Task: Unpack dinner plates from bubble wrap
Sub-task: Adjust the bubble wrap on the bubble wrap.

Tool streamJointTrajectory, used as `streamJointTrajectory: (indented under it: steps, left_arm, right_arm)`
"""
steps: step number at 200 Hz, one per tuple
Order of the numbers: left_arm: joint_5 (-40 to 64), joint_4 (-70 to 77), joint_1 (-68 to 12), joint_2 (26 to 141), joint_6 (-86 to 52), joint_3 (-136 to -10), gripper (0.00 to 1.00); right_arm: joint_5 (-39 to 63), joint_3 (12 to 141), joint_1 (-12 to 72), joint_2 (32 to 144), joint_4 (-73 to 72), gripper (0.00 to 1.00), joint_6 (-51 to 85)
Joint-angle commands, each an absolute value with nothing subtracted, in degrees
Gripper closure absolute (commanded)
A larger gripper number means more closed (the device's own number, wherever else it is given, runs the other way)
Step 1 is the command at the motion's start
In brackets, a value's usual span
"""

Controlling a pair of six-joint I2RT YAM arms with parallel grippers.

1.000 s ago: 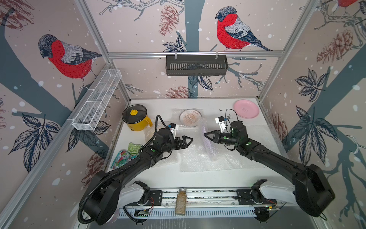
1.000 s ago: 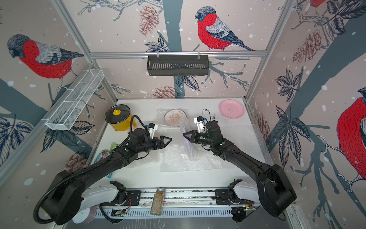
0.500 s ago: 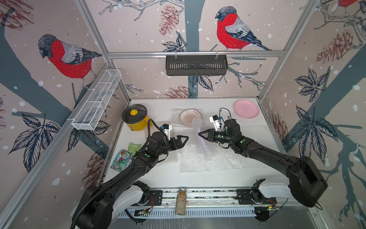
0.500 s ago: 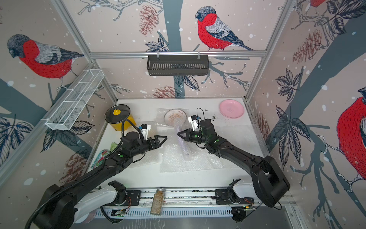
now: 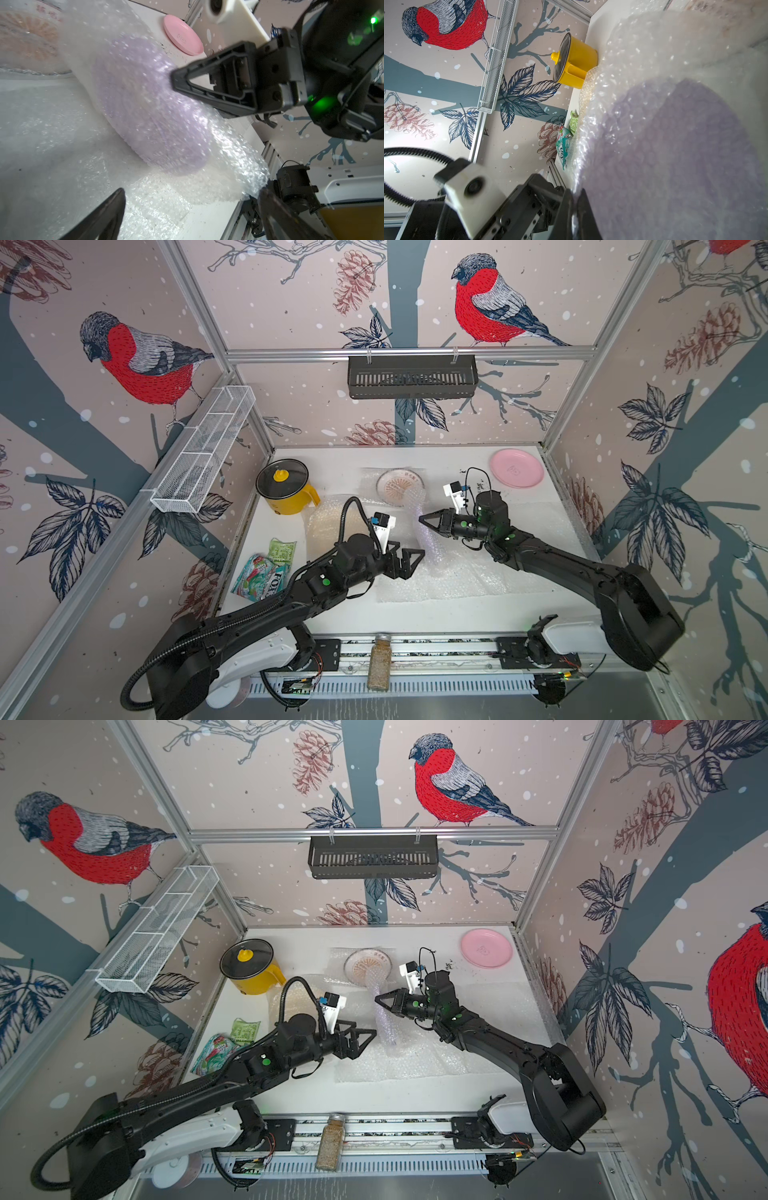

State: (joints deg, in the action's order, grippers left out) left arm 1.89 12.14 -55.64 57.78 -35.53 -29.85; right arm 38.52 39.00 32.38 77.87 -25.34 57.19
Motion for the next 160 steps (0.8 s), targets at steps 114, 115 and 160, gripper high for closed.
streamJointTrajectory:
  steps: [114,115,160]
  left_arm:
    - [-45.62,13.18,-76.10,82.35,-48.81,-43.00,0.02]
    - [-45.79,12.79,-76.11,82.57,-49.19,-43.17,0.02]
    - [-50.97,6.94,-75.81,88.77,-54.67,-47.58,0.06]
  right_arm:
    - [34.89,37.89,31.53,76.54,-20.21,0.91,57.51]
    - [34.89,37.88,31.54,76.50,-20.21,0.91,57.50]
    - [34.80,37.53,31.49,76.46,-19.99,0.91,57.48]
